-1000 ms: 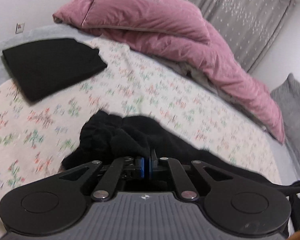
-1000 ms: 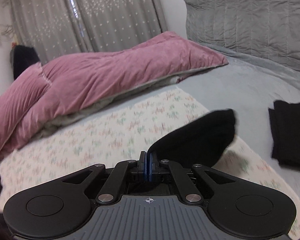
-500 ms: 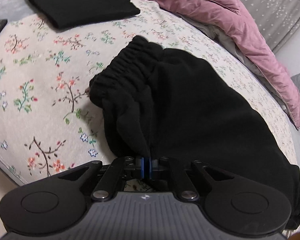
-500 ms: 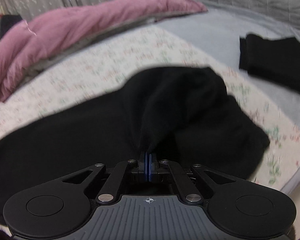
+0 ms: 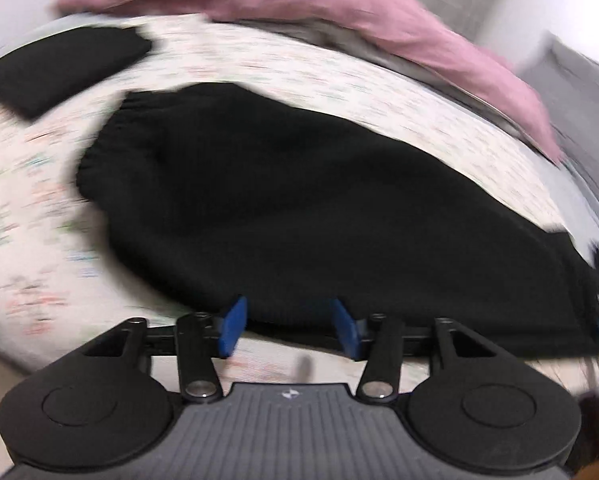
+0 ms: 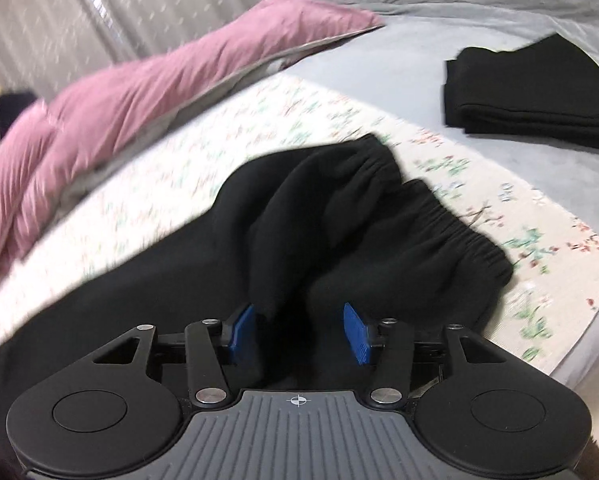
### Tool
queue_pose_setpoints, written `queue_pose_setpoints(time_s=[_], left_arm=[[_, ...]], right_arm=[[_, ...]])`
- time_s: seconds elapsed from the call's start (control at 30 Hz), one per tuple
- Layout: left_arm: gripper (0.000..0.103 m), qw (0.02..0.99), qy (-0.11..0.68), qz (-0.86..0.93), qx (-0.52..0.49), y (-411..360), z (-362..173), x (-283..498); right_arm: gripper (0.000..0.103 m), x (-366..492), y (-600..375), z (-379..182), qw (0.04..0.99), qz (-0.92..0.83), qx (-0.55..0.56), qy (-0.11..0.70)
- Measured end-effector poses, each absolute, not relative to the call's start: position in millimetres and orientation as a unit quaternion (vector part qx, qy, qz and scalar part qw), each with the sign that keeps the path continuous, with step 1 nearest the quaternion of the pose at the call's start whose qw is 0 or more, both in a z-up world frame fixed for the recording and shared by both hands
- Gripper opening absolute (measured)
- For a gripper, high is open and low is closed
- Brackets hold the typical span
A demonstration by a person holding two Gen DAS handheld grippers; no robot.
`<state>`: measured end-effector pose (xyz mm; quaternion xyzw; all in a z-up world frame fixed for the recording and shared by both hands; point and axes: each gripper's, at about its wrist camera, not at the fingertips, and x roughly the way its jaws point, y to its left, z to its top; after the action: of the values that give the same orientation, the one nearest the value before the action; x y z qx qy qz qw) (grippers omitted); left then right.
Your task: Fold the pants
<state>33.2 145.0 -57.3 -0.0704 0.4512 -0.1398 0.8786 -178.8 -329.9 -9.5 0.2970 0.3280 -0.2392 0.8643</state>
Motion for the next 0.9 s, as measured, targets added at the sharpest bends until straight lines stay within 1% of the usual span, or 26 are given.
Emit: queue_pose_setpoints(time_s=[0.1,0.27,0.37,0.5,0.67,0.73,0.9], left_arm=[[0.076,0.874,0.438,-0.208,-0.034,101,-56,28],[0.076,0.861,0.414,-0.295,0.029,30,-59,27],[0.076,0.848,0.397,-0.345,0.065,-7,-63,26],[0.076,0.836,0.376,-0.374,0.138,-49,-75,24],[0.076,0.823,0.363,-0.396,0.185,-76,-85,18],[0.076,0.819,0.363,-0.398,0.199,-78,-89,19],[0.076,0.814,0.358,-0.405,0.212,-93,-94,16]], right_arm=[[0.049,-183,-352,-8,0.859,-0.247,0.332,0.300],[0.049,-183,-388,-13,0.844,-0.256,0.401,0.248],[0.049,-178,-408,-21,0.829,-0.269,0.427,0.241],[0.048,-171,-425,-30,0.820,-0.279,0.436,0.243],[0.033,-162,-431,-34,0.825,-0.264,0.430,0.256],[0.014,-158,-432,-30,0.829,-0.267,0.414,0.264],[0.009,-147,-444,3,0.836,-0.284,0.381,0.274]])
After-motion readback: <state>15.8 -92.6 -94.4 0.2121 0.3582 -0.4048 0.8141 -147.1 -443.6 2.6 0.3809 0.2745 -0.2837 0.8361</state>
